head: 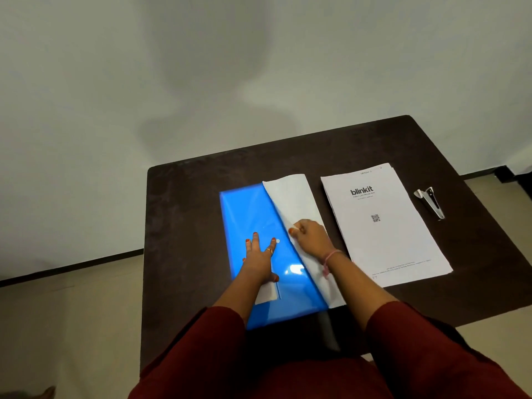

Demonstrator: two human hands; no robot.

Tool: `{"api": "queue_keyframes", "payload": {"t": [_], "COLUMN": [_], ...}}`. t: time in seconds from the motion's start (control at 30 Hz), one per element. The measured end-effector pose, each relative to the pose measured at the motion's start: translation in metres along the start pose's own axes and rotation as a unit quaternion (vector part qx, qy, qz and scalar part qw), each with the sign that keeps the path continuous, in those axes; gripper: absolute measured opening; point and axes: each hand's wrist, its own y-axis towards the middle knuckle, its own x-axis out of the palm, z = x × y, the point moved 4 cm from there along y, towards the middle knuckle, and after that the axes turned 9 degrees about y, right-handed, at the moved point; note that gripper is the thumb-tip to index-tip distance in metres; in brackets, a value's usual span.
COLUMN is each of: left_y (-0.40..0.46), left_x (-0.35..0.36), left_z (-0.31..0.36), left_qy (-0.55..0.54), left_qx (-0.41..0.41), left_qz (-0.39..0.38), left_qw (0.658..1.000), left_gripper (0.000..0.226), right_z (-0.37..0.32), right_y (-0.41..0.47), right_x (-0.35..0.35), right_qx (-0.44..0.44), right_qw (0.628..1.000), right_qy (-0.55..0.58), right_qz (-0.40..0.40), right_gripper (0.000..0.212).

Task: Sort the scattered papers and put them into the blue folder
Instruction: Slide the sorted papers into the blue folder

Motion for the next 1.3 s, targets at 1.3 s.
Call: {"api": "queue_keyframes", "payload": {"t": [1.3], "left_y": [0.036], "left_x": [0.008], "left_z": [0.201], "left_qy": [-0.04], "left_qx": [0.035], "left_qz": [0.019], "left_qw": [0.998], "left_gripper": [0.087], "right_z": [0.131], "right_y": [0.015], "right_x": [-0.188], "right_qx": [0.07], "right_qw": [0.994], "right_qy": [-0.025], "right_qz": [0.081], "right_gripper": [0.011]}}
